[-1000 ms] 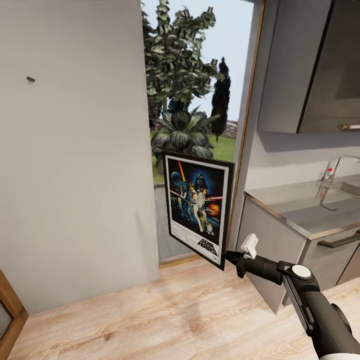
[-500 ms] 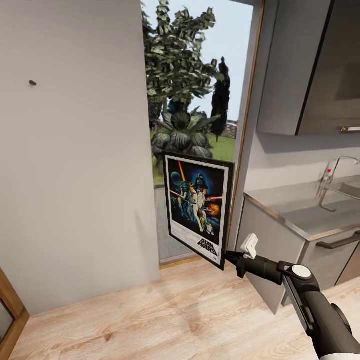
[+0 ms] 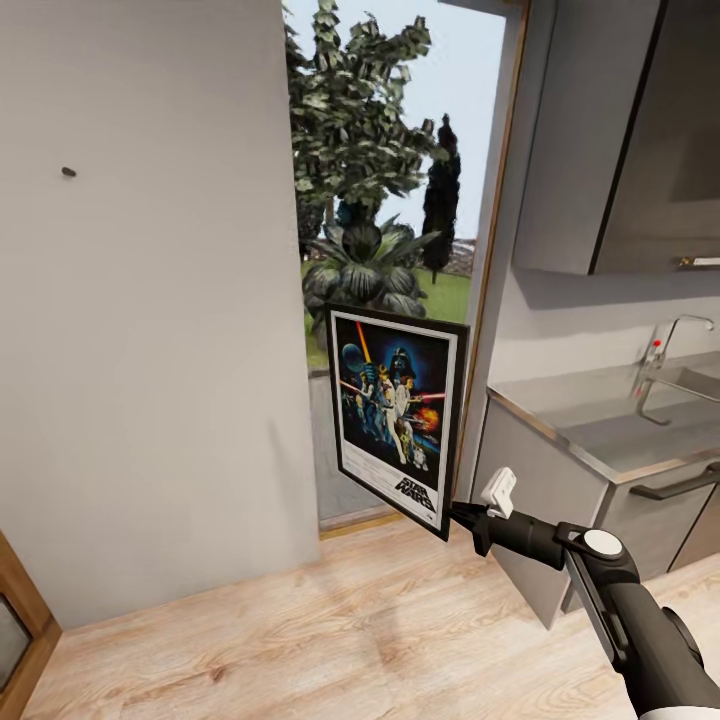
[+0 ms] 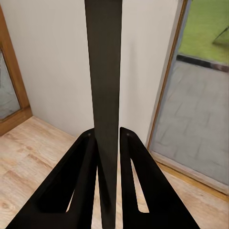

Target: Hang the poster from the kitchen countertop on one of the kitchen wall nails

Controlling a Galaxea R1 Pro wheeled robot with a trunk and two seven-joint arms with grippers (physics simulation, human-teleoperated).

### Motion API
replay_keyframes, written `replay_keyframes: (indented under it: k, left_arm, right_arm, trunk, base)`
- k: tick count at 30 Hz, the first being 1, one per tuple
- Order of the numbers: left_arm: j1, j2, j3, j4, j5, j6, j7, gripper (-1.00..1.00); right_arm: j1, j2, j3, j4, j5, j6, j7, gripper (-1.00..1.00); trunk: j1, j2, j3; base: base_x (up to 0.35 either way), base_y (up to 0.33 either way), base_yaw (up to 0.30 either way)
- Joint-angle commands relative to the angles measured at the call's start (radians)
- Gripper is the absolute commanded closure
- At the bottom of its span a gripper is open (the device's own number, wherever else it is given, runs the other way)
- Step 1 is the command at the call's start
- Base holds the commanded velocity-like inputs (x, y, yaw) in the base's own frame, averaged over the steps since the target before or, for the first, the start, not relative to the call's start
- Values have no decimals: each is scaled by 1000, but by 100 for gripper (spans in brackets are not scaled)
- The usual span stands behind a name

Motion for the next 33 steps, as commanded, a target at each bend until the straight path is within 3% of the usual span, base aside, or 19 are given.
replay_keyframes:
  k: [1, 22, 33]
  left_arm:
    - [0, 0, 1, -1, 0, -1, 0, -100]
    - [0, 0, 1, -1, 0, -1, 0, -100]
    - [0, 0, 1, -1, 0, -1, 0, -100]
  right_arm:
    - [-1, 0, -1, -2, 2, 10, 7, 100]
    - [-1, 0, -2, -2, 2, 10, 7, 100]
    - [-1, 0, -2, -2, 2, 10, 7, 100]
  trunk:
    - [-3, 6, 1]
    - [-84, 153, 67]
    - [-84, 153, 67]
  base:
    - [0, 0, 0]
    - [0, 0, 0]
    - [0, 0, 0]
